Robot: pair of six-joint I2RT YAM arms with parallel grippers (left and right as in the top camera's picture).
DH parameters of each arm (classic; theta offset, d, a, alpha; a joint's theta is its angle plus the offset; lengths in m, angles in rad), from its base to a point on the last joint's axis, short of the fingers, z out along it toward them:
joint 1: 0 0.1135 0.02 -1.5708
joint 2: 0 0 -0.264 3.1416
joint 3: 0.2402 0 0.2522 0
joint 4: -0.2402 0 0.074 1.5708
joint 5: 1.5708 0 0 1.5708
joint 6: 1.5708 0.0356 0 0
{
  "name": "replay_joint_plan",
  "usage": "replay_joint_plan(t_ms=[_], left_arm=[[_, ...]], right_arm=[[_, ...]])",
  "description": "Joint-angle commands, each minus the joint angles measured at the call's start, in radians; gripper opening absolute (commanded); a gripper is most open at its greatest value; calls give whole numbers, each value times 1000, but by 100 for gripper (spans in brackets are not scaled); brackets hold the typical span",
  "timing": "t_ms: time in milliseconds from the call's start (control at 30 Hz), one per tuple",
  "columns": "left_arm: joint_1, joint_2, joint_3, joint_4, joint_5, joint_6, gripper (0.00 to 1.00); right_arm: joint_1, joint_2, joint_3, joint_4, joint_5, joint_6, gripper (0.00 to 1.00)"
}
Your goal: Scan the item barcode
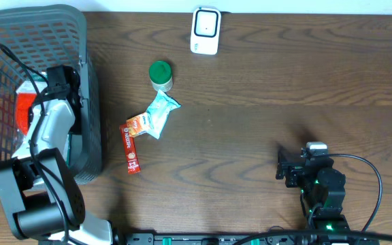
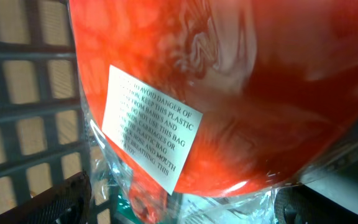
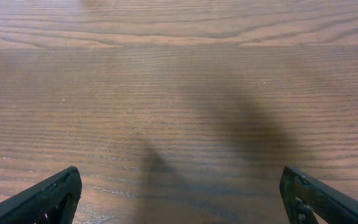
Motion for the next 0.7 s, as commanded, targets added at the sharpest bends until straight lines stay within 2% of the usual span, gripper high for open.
replay_joint_plan(t_ms=[0, 267, 667], left_arm=[[7, -88, -1, 46, -134, -39, 91], [7, -191, -1, 89, -134, -39, 92], [56, -189, -1, 61, -99, -95, 92]], right_arm=[[7, -2, -1, 3, 2, 14, 99], [7, -2, -1, 3, 3, 14, 99], [7, -2, -1, 3, 3, 14, 99]])
